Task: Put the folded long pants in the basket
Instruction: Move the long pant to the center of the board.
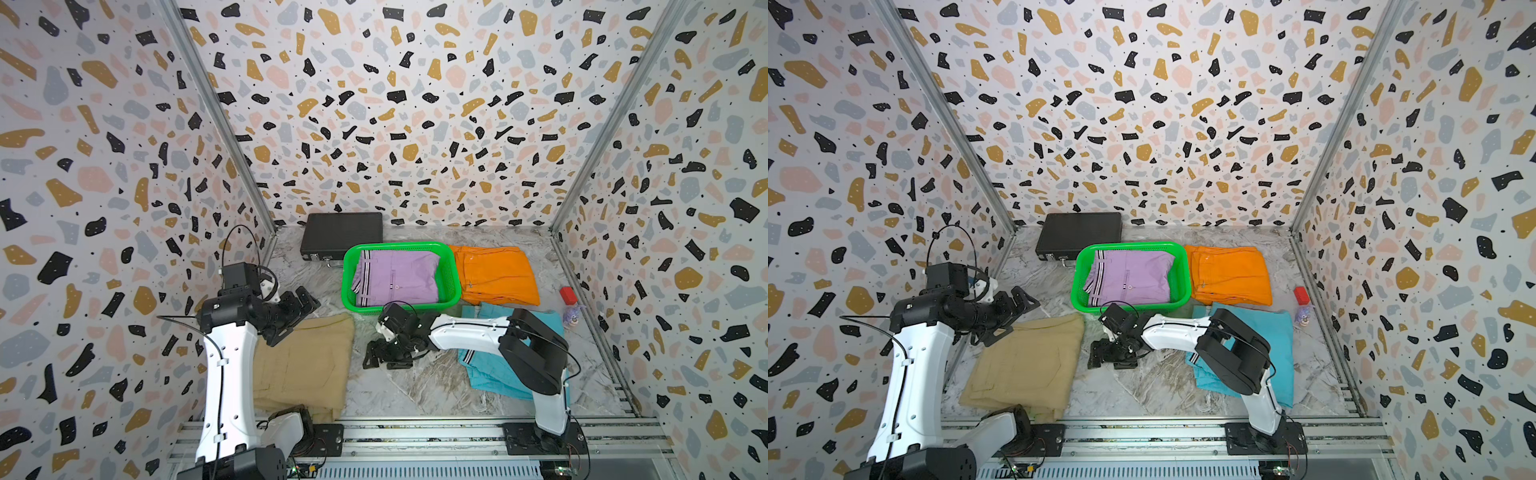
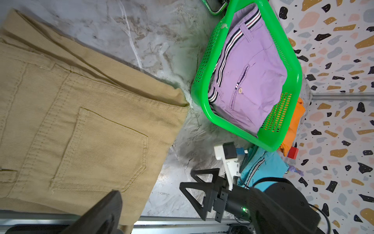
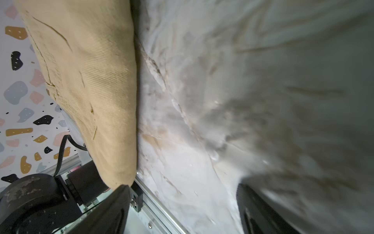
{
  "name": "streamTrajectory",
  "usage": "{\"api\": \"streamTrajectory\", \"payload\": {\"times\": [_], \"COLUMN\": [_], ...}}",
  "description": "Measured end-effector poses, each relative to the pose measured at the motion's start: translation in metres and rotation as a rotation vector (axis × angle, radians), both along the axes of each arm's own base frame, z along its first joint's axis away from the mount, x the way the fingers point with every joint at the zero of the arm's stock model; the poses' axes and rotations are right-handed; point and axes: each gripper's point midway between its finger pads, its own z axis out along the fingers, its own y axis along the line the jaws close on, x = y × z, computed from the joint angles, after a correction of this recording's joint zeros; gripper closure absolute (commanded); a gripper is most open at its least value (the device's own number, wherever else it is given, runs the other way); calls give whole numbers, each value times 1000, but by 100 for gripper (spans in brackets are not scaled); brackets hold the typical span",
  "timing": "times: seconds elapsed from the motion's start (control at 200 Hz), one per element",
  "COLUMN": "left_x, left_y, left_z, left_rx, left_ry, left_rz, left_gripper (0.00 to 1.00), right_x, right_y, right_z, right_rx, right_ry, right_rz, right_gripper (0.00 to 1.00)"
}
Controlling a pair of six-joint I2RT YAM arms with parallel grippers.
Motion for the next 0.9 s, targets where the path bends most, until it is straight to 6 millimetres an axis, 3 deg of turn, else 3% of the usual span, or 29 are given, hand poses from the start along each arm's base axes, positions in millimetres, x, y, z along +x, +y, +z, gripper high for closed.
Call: {"api": "streamTrajectory", "payload": {"times": [0.165,0.265,0.305,0.415,0.451,0.561,0.701,0.771,0.901], "left_x": [-6,-11,-13,-18,-19,-22,-23,-23,-23], "left_y": [-1,-2,-3,-5,-5,-6,-8,-10,-15], "left_z": [6,9,10,11,11,11,12,12,15], "left_rx": [8,7,7,5,5,3,-7,-18,-46], "left_ry": [7,9,10,14,16,22,23,23,14], "left_rz": [-10,-12,-12,-14,-14,-14,-17,-22,-34], "left_gripper": [0,0,0,0,0,0,0,0,0], "right_x": [-14,-16,-16,-15,-15,-14,-9,-6,11], "right_y": [39,57,64,76,78,78,52,20,-58], "right_z": [3,3,2,-8,-13,-14,-11,-8,1], "right_rx": [68,83,88,80,73,64,14,-31,-125], "right_ry": [52,57,56,60,64,51,-17,-34,-56], "right_rz": [39,55,59,63,66,74,83,72,2], "right_gripper": [15,24,34,86,98,100,100,100,100]}}
